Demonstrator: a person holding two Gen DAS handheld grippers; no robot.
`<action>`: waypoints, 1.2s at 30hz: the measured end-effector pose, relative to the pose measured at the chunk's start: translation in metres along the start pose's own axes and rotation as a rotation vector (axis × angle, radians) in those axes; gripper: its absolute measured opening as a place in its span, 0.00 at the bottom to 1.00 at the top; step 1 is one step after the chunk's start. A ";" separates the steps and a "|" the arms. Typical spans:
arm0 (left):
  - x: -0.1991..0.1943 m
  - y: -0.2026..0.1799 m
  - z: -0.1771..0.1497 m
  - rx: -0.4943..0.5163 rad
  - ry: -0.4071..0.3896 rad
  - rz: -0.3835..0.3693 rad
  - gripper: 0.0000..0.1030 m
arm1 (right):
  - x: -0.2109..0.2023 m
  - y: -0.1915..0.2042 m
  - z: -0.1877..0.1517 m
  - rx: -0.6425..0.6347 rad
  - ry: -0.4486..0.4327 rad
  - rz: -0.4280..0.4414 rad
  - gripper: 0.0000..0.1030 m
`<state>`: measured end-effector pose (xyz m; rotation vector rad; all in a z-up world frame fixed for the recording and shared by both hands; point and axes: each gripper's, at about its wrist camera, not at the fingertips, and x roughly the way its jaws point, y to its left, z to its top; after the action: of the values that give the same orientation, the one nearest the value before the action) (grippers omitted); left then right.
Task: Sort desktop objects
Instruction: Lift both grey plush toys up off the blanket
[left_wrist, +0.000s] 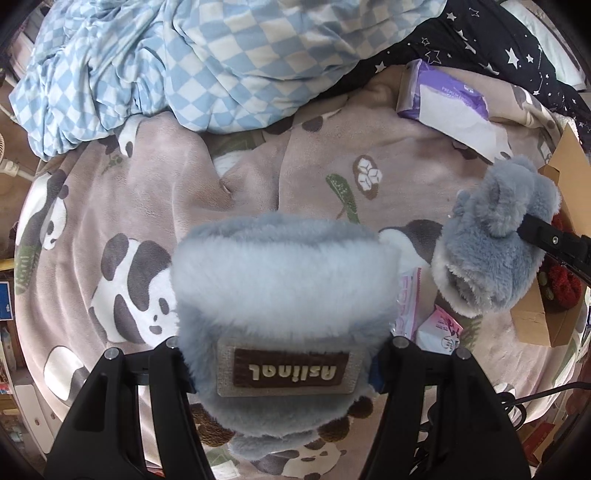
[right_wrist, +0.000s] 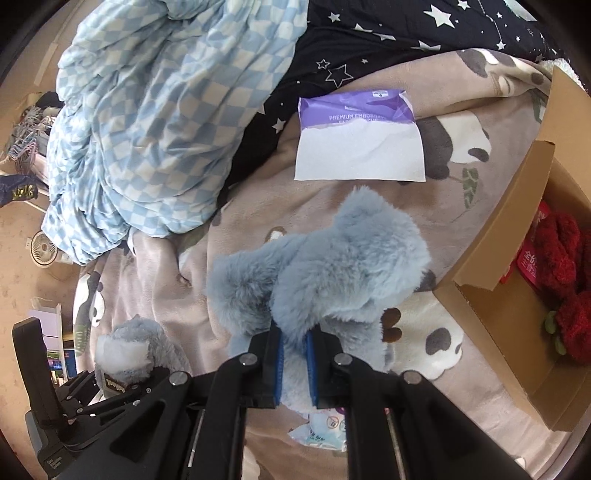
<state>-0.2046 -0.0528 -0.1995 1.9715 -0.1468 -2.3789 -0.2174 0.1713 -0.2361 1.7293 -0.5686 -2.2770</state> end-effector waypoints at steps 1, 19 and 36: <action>-0.004 -0.001 0.000 0.005 -0.003 0.003 0.59 | -0.005 0.002 -0.001 -0.003 -0.003 0.007 0.09; -0.109 -0.054 -0.019 0.110 -0.089 -0.021 0.59 | -0.110 0.006 -0.039 -0.023 -0.063 0.057 0.09; -0.160 -0.155 -0.043 0.299 -0.129 -0.095 0.60 | -0.203 -0.041 -0.082 0.057 -0.160 0.043 0.09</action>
<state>-0.1290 0.1153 -0.0673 1.9772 -0.4489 -2.6827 -0.0794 0.2764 -0.0963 1.5529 -0.7017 -2.4051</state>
